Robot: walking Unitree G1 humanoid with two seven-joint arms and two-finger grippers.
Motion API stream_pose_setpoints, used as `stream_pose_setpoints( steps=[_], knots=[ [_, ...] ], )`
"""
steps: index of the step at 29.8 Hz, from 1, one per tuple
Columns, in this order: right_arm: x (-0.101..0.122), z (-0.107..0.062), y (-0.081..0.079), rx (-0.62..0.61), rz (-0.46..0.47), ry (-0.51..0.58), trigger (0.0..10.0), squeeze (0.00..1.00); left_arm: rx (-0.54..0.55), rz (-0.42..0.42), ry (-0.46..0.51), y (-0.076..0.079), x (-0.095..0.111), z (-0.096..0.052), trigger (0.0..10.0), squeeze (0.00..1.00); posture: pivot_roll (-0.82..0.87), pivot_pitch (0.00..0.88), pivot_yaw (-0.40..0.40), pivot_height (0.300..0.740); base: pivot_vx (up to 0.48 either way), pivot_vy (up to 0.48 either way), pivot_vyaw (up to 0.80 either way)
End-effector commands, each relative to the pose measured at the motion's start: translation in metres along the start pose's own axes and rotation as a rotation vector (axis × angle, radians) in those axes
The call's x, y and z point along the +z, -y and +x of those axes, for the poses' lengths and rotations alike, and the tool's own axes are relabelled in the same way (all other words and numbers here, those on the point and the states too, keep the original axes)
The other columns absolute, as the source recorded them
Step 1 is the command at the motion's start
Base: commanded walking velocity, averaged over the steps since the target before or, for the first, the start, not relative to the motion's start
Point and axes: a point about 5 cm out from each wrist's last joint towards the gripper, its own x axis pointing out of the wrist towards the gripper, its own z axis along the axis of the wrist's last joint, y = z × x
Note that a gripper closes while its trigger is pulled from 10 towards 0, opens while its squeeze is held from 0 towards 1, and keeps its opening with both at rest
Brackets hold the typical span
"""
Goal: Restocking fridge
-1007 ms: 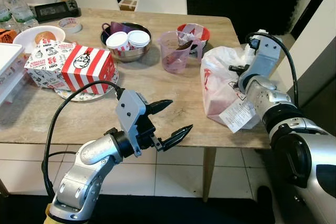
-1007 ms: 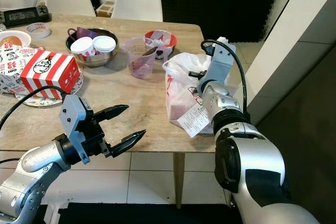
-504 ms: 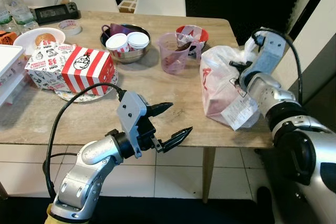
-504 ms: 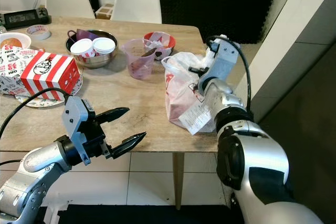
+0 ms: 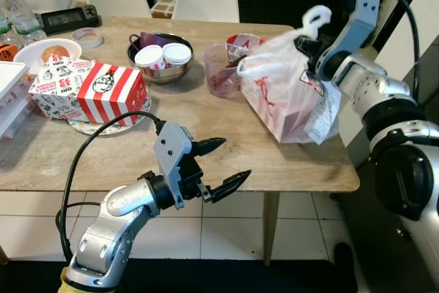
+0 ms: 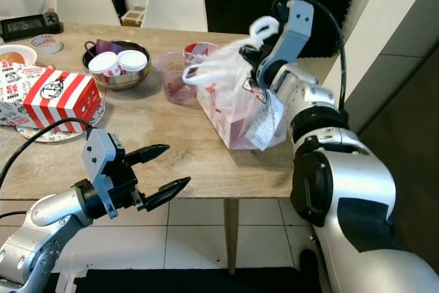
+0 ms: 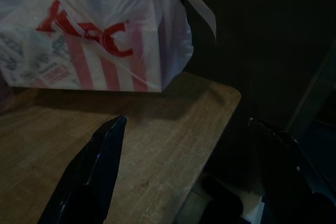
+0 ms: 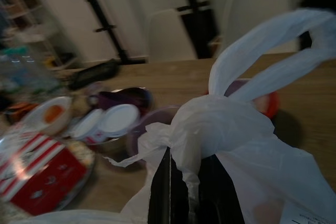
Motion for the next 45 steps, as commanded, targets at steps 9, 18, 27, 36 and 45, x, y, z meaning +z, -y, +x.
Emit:
stream_pose_setpoints(
  steps=[9, 18, 27, 36, 45],
  knots=[
    [0.017, -0.010, -0.003, 0.147, -0.041, 0.001, 0.0, 0.00, -0.049, -0.032, -0.044, 0.006, -0.010, -0.003, 10.0, 0.00, -0.01, 0.099, -0.078, 0.740, 0.000, 0.000, 0.00],
    [-0.018, -0.019, 0.017, 0.124, -0.259, -0.249, 0.0, 0.00, -0.058, -0.035, -0.046, 0.008, -0.010, -0.003, 10.0, 0.00, -0.01, 0.100, -0.077, 0.740, 0.000, 0.000, 0.00],
    [-0.066, -0.031, 0.041, 0.077, -0.381, -0.496, 0.0, 0.37, -0.037, 0.003, -0.018, 0.002, -0.004, 0.002, 10.0, 0.00, -0.01, 0.098, -0.068, 0.740, 0.000, 0.000, 0.00],
    [-0.067, -0.041, 0.052, 0.062, -0.472, -0.549, 10.0, 1.00, 0.010, 0.038, -0.002, -0.008, 0.002, -0.001, 10.0, 0.00, -0.01, 0.095, -0.071, 0.740, 0.000, 0.000, 0.00],
    [-0.048, -0.041, 0.049, 0.061, -0.486, -0.496, 10.0, 1.00, 0.007, 0.036, -0.001, -0.007, 0.001, 0.000, 10.0, 0.00, -0.01, 0.088, -0.072, 0.740, 0.000, 0.000, 0.00]
  ],
)
